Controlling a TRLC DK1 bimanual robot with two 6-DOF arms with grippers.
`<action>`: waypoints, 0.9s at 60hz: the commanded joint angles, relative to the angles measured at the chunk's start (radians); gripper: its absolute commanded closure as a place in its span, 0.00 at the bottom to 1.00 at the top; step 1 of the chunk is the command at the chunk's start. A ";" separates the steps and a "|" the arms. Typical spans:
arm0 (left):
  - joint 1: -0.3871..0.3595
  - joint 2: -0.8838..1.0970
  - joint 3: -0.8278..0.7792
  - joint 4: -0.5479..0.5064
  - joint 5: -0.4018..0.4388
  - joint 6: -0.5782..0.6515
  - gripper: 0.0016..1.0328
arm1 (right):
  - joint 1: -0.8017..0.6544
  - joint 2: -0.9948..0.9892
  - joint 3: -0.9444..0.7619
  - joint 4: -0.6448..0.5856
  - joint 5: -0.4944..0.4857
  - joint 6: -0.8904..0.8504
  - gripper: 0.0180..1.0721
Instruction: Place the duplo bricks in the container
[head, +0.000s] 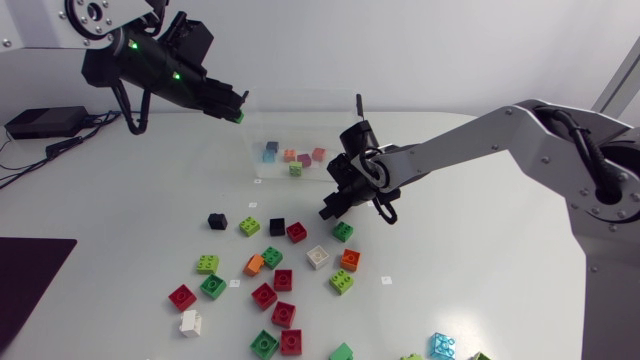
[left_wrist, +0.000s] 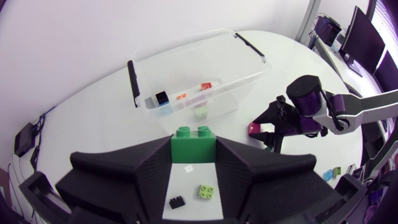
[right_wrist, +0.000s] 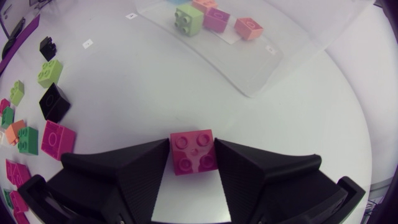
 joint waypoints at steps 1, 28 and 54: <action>-0.015 0.049 0.059 0.011 0.020 0.008 0.80 | -0.004 0.030 -0.006 0.004 0.000 -0.024 0.71; -0.033 0.275 0.240 0.100 0.055 -0.014 0.80 | -0.010 -0.220 -0.139 -0.002 0.000 -0.005 0.72; -0.041 0.453 0.449 0.201 0.055 -0.083 0.76 | -0.001 -0.412 -0.110 -0.100 0.000 0.054 0.72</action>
